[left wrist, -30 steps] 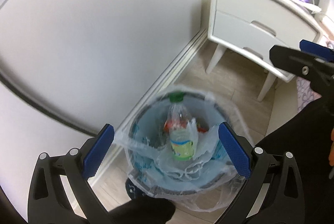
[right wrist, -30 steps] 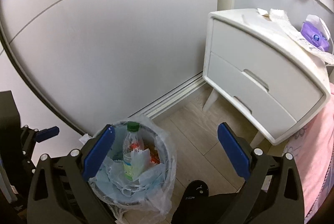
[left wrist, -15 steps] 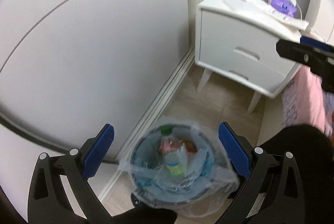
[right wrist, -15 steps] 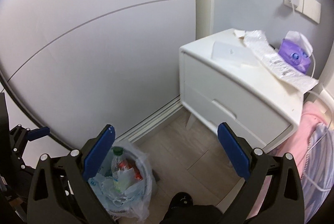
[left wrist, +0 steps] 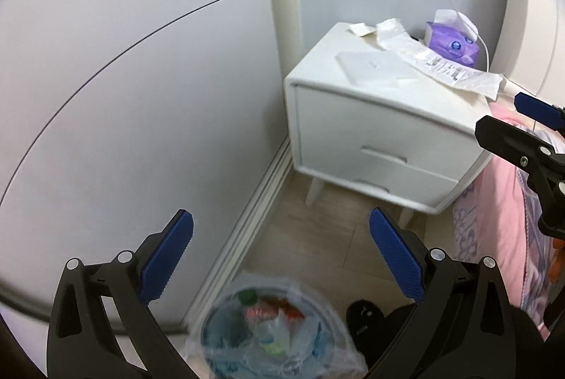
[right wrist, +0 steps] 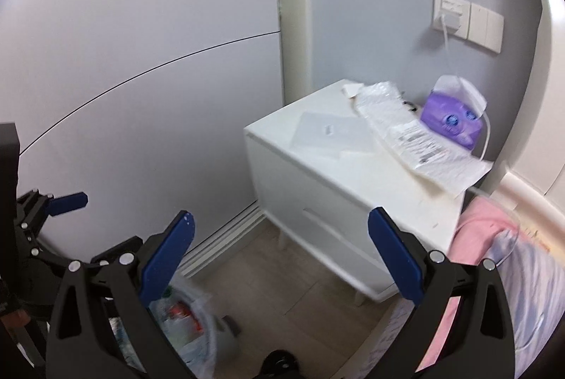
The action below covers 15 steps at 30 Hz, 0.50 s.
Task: Collect trash
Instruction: 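Move both open tools back up to the nightstand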
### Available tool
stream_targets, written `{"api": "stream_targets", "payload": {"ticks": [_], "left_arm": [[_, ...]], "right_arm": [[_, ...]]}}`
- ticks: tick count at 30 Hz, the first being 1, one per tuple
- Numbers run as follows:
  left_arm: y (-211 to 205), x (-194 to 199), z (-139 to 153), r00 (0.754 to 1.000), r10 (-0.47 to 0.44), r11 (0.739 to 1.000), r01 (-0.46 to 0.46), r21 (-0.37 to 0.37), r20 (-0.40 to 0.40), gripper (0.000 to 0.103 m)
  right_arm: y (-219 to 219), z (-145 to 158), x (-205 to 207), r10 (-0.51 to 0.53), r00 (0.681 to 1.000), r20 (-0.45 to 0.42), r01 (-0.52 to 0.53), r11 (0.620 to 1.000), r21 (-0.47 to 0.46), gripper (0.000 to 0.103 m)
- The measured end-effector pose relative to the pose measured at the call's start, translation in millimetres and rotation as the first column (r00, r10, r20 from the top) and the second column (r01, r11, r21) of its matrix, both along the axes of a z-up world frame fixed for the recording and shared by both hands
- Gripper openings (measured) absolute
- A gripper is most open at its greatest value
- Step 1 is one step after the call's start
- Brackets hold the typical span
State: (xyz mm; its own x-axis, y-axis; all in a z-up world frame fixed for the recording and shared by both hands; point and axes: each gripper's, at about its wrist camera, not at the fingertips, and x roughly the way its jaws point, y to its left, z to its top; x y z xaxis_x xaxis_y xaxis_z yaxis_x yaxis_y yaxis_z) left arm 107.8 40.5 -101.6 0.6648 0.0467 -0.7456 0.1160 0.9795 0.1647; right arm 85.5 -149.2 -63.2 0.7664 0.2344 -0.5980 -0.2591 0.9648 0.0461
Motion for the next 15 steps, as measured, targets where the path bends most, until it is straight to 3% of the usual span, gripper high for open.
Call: {"api": "stream_targets", "payload": {"ticks": [15], "left_arm": [[-62,123,12,0.984,-0.172,0.985,0.172,0.016,0.036,0.097]], "right_arm": [[-55,3,89,-0.110,0.994,0.017,0.110,0.994,-0.001,0.096]]}}
